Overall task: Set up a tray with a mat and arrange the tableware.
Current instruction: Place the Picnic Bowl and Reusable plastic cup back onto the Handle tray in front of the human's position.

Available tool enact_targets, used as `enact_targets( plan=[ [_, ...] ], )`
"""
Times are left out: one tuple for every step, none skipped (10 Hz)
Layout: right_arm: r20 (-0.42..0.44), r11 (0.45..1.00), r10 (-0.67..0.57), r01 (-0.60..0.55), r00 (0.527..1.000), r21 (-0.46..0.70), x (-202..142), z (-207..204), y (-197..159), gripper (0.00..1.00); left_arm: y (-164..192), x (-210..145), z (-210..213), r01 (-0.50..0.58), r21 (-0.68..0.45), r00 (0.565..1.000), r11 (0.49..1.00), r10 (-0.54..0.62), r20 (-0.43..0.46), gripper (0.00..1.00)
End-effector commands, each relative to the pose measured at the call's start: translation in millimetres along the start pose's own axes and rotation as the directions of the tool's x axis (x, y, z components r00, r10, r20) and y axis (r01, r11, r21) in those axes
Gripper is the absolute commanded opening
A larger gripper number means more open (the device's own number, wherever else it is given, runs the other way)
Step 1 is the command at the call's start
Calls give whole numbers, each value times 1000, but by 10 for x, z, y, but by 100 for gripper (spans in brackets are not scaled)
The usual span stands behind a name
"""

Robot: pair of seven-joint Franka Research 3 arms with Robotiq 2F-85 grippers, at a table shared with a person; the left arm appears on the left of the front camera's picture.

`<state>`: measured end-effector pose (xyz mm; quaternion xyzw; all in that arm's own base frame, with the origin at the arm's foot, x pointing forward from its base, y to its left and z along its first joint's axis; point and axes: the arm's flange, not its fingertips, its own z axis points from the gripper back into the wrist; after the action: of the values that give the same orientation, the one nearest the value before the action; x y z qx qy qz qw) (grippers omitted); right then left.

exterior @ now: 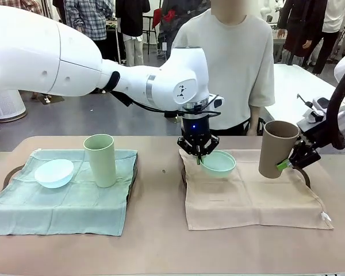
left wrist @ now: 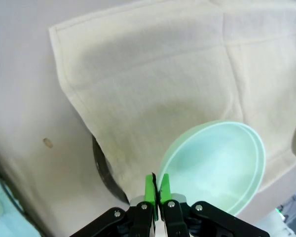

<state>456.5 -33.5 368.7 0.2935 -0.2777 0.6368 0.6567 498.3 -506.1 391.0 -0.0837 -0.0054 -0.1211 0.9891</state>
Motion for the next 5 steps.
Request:
enact_targets(
  plan=[
    [33,1000,-1,2,999,-13,-66,-101,-48,81,-45,35,-20,45,4,998,999,-45,40,4],
    [22,1000,-24,24,999,-17,2,-55,-21,81,-66,5,64,25,20,998,999,-26,60,4],
    [6,1000,-13,13,1000,7,-57,-54,-13,81,-10,15,-35,8,1,1000,1000,-8,7,4],
    [6,1000,-13,13,1000,7,-57,-54,-13,81,-10,15,-35,8,1,1000,1000,-8,7,4],
    [6,1000,-13,13,1000,7,-57,-54,-13,81,-10,15,-35,8,1,1000,1000,-8,7,4]
  ],
)
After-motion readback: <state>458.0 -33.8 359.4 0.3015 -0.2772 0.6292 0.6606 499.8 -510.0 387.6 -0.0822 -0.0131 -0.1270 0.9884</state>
